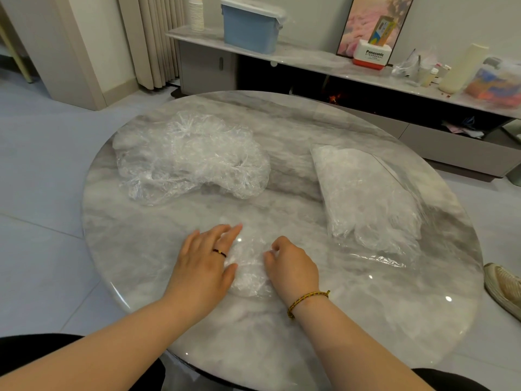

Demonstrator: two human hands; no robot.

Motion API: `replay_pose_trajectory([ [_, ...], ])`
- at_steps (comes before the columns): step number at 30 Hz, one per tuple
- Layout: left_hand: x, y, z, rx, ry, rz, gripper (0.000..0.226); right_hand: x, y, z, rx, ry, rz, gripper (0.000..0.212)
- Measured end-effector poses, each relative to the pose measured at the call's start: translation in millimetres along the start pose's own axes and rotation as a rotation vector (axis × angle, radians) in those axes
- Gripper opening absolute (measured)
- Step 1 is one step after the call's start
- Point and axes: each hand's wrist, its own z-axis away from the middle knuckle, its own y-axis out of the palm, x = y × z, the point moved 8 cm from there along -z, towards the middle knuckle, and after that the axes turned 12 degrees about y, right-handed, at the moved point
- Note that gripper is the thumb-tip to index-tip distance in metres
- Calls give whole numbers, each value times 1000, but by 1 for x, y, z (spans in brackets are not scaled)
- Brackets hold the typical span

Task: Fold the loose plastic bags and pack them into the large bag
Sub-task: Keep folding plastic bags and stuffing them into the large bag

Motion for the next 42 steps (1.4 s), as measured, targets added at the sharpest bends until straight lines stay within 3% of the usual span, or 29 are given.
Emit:
replay_pose_trajectory([
  [3,-24,13,-1,61,265,-184,40,3,-1,2,-12,-10,34,22],
  [4,-26,19,0,120,271,-194,41,3,-3,2,-27,-17,34,24],
  [6,-21,35,3,321,209,-220,65,8,-9,3,-110,-53,30,30],
  [10,-7,54,11,479,156,-235,75,31,-19,22,-436,-356,6,32],
  [13,1,51,12,506,65,-244,76,34,4,25,-272,-407,152,45],
  [16,1,48,7,444,66,-261,114,28,20,22,-61,-417,251,84],
  [18,-1,48,9,472,90,-246,115,24,25,19,38,-430,231,100],
  [22,1,53,9,498,107,-207,116,22,24,17,50,-406,196,99],
  [26,1,55,9,521,93,-161,117,22,25,12,-53,-379,276,58],
  [27,1,55,8,526,85,-150,118,23,25,13,-41,-372,302,58],
  [30,0,54,6,541,63,-148,132,22,31,16,13,-423,262,94],
  [34,0,54,2,554,58,-164,143,21,31,12,50,-421,240,102],
  [37,-1,52,2,570,39,-137,119,19,33,12,68,-442,247,99],
  [40,0,39,-6,487,-26,-60,84,19,26,12,110,-418,139,59],
  [42,8,25,-13,371,-115,25,68,18,12,12,85,-387,-3,49],
])
